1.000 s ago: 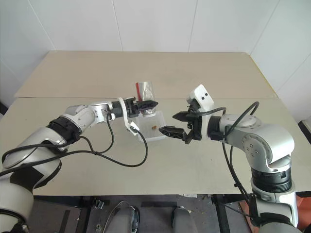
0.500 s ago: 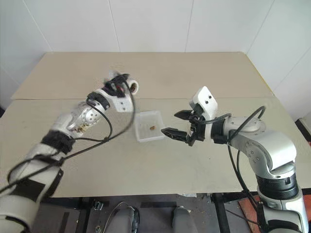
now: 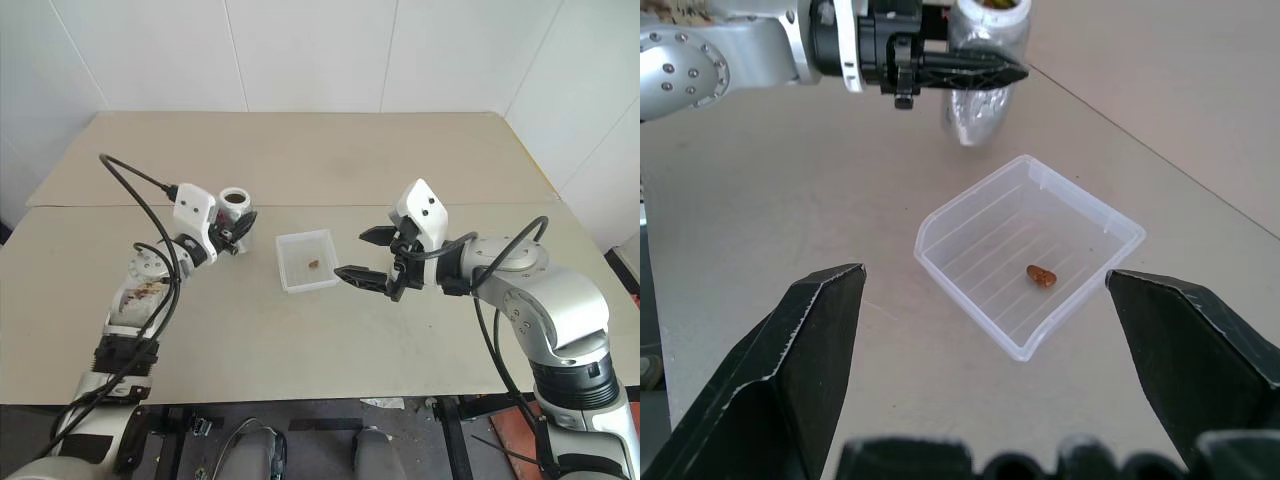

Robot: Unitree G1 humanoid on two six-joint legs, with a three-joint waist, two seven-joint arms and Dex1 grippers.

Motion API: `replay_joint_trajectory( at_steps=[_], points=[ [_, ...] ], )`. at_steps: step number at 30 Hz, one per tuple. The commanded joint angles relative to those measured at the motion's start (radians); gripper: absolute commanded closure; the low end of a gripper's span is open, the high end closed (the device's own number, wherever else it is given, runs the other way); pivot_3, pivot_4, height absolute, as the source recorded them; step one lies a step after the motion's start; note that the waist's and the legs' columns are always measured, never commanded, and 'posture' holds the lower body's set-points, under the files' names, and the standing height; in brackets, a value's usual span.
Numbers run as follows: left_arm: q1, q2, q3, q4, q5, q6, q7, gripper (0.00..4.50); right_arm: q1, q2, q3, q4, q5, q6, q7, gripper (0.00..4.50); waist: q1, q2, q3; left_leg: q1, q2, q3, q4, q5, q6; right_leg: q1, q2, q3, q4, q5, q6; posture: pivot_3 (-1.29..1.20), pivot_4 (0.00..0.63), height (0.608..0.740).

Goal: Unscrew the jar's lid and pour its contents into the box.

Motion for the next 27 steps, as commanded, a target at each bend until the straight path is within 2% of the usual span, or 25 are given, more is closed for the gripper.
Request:
replay_joint_trajectory(
  at_steps=[1, 4, 5, 7, 11, 16, 19, 25, 27],
  points=[
    [0.030, -0.025, 0.030, -0.044, -0.016, -0.022, 0.028, 2.46, 0.002, -0.009, -0.031, -0.033, 0.004, -0.027, -0.007, 0.03, 0.000, 0.000, 0.000, 0.000, 0.000, 0.000, 0.000, 0.000, 0.000, 0.000, 0.000, 0.000, 0.000, 0.000, 0.000, 0.00, 0.150, 0.740],
    [0.058, -0.047, 0.062, -0.034, -0.040, -0.032, 0.041, 2.46, 0.000, 0.001, -0.037, -0.035, 0.011, -0.018, -0.022, 0.03, 0.000, 0.000, 0.000, 0.000, 0.000, 0.000, 0.000, 0.000, 0.000, 0.000, 0.000, 0.000, 0.000, 0.000, 0.000, 0.00, 0.150, 0.740],
    [0.066, -0.048, 0.066, -0.032, -0.039, -0.030, 0.043, 1.76, 0.000, 0.001, -0.037, -0.036, 0.012, -0.018, -0.024, 0.00, 0.000, 0.000, 0.000, 0.000, 0.000, 0.000, 0.000, 0.000, 0.000, 0.000, 0.000, 0.000, 0.000, 0.000, 0.000, 0.00, 0.150, 0.740],
    [0.078, -0.049, 0.073, -0.035, -0.048, -0.019, 0.034, 1.28, -0.001, 0.001, -0.036, -0.036, 0.013, -0.020, -0.025, 0.00, -0.001, 0.000, 0.000, 0.001, 0.000, 0.000, 0.000, 0.000, 0.000, 0.000, 0.000, 0.000, 0.000, 0.000, 0.000, 0.00, 0.150, 0.740],
    [0.117, -0.028, 0.083, -0.085, -0.060, 0.003, 0.017, 0.02, -0.001, 0.001, -0.036, -0.038, 0.012, -0.024, -0.026, 0.00, 0.000, 0.000, 0.000, 0.001, 0.000, 0.000, 0.000, 0.000, 0.000, 0.000, 0.000, 0.000, 0.000, 0.000, 0.000, 0.00, 0.150, 0.740],
    [0.231, 0.081, 0.116, -0.287, -0.156, 0.099, -0.111, 0.02, 0.004, -0.002, -0.038, -0.039, 0.012, -0.023, -0.026, 0.00, -0.005, 0.000, 0.000, 0.001, 0.001, 0.000, -0.001, 0.000, 0.000, 0.000, 0.000, 0.001, 0.000, 0.000, 0.000, 0.00, 0.150, 0.740],
    [0.330, 0.187, 0.169, -0.410, -0.220, 0.152, -0.200, 0.02, 0.016, -0.008, -0.043, -0.045, 0.013, -0.022, -0.022, 0.00, -0.005, 0.000, 0.000, 0.001, 0.001, 0.000, -0.001, 0.000, 0.000, 0.000, 0.000, 0.001, 0.000, 0.000, 0.000, 0.00, 0.150, 0.740],
    [0.531, 0.384, 0.390, -0.603, -0.454, 0.278, -0.404, 0.02, 0.045, -0.010, -0.047, -0.056, 0.007, -0.025, -0.031, 0.00, -0.005, 0.000, 0.000, 0.002, 0.002, 0.001, -0.002, 0.000, 0.000, 0.000, 0.000, 0.001, -0.001, 0.000, 0.000, 0.00, 0.150, 0.740],
    [0.608, 0.474, 0.524, -0.614, -0.524, 0.252, -0.585, 0.02, 0.051, -0.015, -0.058, -0.057, 0.016, -0.025, -0.023, 0.00, -0.003, 0.000, 0.000, 0.003, 0.002, 0.002, -0.002, 0.000, 0.000, 0.000, 0.000, 0.001, -0.001, 0.000, 0.000, 0.00, 0.150, 0.740]
  ],
)
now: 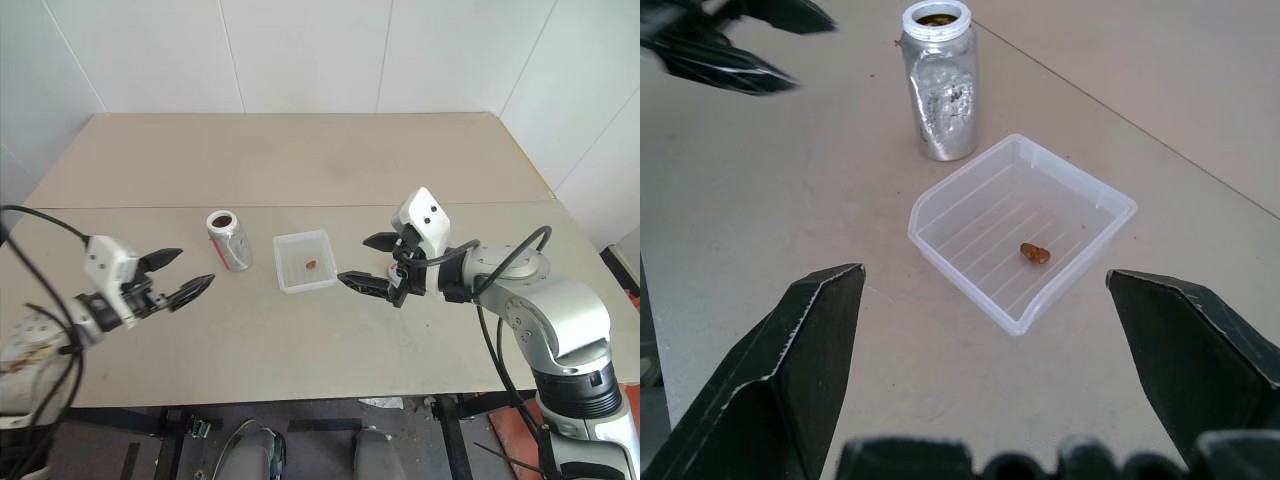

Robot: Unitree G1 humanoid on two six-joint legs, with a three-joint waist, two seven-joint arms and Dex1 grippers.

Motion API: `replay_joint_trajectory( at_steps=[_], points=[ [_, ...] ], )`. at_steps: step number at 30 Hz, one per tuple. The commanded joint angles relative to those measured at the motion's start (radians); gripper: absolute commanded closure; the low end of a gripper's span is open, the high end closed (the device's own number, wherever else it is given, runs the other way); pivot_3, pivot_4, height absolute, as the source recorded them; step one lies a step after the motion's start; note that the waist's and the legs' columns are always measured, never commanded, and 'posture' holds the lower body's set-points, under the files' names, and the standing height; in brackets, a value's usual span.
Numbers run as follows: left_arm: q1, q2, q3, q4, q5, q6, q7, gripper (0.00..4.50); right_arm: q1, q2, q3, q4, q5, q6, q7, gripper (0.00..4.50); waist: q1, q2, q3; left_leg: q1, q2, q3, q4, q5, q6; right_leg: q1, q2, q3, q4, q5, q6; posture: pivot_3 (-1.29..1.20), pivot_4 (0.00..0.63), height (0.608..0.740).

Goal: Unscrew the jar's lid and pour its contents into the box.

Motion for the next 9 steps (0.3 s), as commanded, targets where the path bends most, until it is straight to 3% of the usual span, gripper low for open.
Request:
replay_joint_trajectory(
  at_steps=[1, 3, 9],
  points=[
    [0.102, 0.141, 0.241, -0.050, -0.141, -0.040, -0.313, 0.02, 0.009, -0.017, -0.050, -0.032, 0.018, -0.031, 0.012, 0.00, 0.000, -0.001, 0.000, 0.000, 0.000, 0.000, 0.000, 0.000, 0.000, 0.000, 0.000, 0.000, 0.000, 0.000, 0.000, 0.00, 0.150, 0.740],
    [0.147, 0.206, 0.320, -0.042, -0.167, -0.058, -0.431, 0.02, 0.020, -0.025, -0.054, -0.029, 0.017, -0.041, 0.027, 0.00, 0.002, -0.001, 0.000, 0.000, 0.001, 0.001, -0.001, 0.000, 0.000, -0.001, 0.001, 0.000, -0.001, -0.001, -0.001, 0.00, 0.150, 0.740],
    [0.137, 0.251, 0.352, -0.049, -0.175, -0.064, -0.451, 0.02, 0.036, -0.040, -0.044, -0.030, -0.002, -0.051, 0.031, 0.00, 0.006, 0.001, 0.000, 0.005, 0.000, 0.002, -0.002, 0.000, 0.000, 0.003, 0.000, 0.000, -0.001, -0.001, -0.001, 0.00, 0.150, 0.740]
  ],
)
